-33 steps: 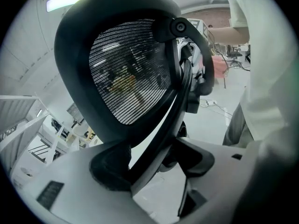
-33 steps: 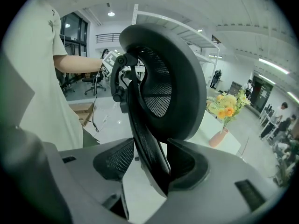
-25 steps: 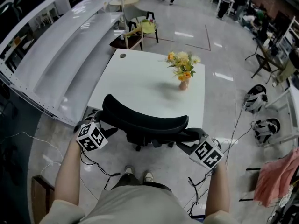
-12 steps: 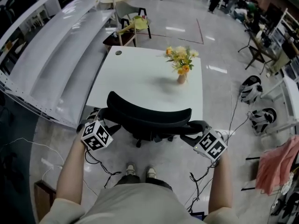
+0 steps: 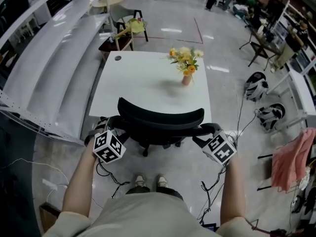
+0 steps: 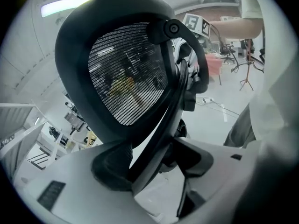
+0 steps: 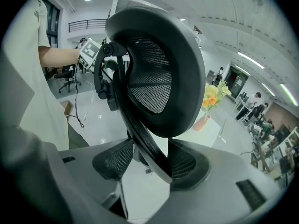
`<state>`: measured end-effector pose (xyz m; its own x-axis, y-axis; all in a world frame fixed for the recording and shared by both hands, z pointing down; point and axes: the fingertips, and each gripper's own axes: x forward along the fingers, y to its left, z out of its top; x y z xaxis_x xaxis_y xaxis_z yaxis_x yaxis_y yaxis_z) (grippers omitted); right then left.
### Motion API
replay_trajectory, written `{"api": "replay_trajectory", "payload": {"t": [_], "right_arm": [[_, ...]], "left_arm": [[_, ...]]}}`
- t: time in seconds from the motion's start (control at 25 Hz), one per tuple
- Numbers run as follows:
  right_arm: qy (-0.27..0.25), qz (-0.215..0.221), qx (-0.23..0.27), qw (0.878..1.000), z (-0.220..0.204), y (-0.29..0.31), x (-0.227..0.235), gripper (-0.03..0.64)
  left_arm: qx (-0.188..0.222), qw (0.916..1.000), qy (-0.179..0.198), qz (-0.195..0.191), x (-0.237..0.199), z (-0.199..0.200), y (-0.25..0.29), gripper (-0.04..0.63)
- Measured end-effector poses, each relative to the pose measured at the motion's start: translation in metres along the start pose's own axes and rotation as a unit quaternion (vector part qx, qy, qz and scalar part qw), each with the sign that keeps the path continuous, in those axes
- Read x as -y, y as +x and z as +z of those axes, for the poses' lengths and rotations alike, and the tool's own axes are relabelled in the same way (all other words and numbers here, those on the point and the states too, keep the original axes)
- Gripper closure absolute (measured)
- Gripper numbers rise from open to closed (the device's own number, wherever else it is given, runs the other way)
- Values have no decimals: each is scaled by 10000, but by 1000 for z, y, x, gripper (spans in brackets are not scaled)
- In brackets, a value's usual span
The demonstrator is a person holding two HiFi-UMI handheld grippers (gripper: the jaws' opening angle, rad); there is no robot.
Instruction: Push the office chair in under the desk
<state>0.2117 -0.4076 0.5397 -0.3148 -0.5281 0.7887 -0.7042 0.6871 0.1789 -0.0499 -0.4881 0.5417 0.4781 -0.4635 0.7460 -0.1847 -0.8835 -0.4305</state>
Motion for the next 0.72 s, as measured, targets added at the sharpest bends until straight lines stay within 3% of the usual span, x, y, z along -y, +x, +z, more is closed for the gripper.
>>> {"api": "replay_trajectory", "payload": {"t": [0.32,0.44,0.72], "right_arm": [[382,-539,-284,9974,4,-12,-4,408],[649,-592,148,9960,22,-27,-11,490],[889,-1091,1242,9822,76,-92,-8,540]], "left_arm": [[550,9972,-462,195,-4,11,-37,362],[805,9937,-635,453,-11,17,-56,398],[1533,9776,-1079,953,-39,54,-109,445]]}}
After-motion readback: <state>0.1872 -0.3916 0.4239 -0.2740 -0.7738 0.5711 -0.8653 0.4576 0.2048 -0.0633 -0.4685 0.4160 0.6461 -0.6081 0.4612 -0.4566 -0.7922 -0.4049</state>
